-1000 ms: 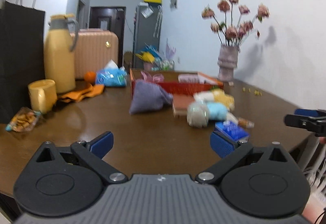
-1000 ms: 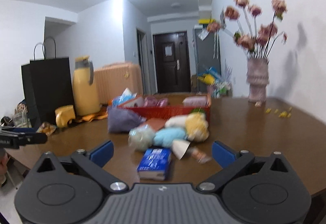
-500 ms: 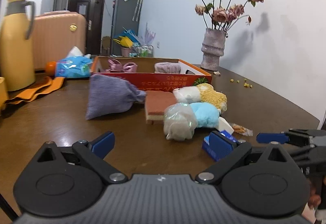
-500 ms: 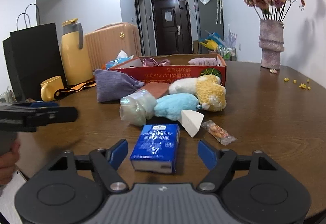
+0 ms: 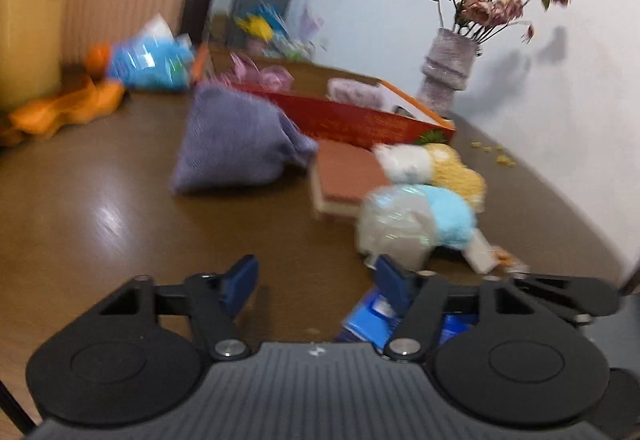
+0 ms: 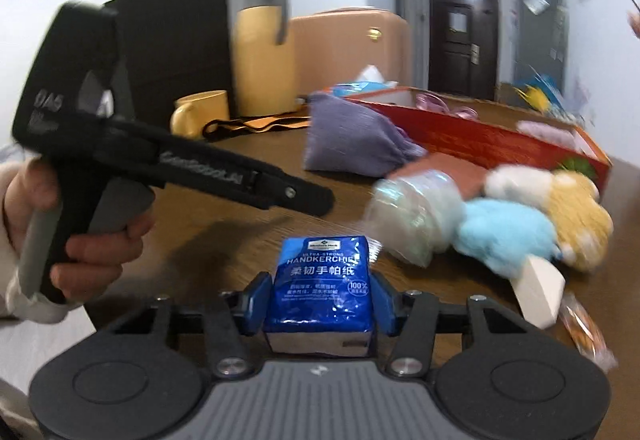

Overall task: Organize soft objects
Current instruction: 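Close the right gripper on the blue tissue pack, then lift the blue pack with the right gripper while the left gripper closes on it, then lower the blue tissue pack into the cardboard box with both grippers, then open both grippers and lift them out of the box, then move both tools back toward the purple drawstring bag on the table, then close both grippers on the purple drawstring bag, then carry the purple drawstring bag with both grippers into the cardboard box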

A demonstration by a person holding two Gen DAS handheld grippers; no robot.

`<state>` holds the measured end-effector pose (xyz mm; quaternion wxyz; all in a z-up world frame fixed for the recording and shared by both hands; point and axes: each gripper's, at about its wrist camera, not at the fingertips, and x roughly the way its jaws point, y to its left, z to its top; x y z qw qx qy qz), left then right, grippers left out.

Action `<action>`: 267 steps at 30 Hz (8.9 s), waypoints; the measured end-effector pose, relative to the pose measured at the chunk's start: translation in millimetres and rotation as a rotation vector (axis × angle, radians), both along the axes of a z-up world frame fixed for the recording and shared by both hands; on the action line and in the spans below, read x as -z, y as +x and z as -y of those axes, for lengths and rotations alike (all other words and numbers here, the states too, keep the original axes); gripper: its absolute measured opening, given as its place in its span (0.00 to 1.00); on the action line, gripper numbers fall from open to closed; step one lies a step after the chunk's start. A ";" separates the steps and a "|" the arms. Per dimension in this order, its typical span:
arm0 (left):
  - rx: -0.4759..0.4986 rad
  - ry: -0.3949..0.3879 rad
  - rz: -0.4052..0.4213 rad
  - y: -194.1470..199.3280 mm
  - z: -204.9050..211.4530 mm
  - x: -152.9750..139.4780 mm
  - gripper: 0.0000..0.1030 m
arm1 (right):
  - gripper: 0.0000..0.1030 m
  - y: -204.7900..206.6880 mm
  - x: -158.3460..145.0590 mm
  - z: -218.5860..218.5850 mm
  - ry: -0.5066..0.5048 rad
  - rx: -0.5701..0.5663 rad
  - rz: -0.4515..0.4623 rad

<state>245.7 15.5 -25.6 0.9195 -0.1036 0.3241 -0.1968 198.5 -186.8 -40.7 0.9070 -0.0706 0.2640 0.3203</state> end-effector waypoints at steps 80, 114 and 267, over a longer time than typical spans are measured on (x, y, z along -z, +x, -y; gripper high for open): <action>0.104 -0.162 -0.102 -52.7 -5.3 9.8 0.44 | 0.37 7.5 3.0 25.9 0.282 0.385 -0.185; 0.128 -0.253 0.052 11.1 -20.4 -62.2 0.22 | 0.18 40.6 -59.3 72.1 0.467 0.253 -0.207; -0.130 -0.120 -0.061 -16.8 -88.5 2.1 0.13 | 0.26 37.2 -21.1 -62.6 0.071 0.258 -0.207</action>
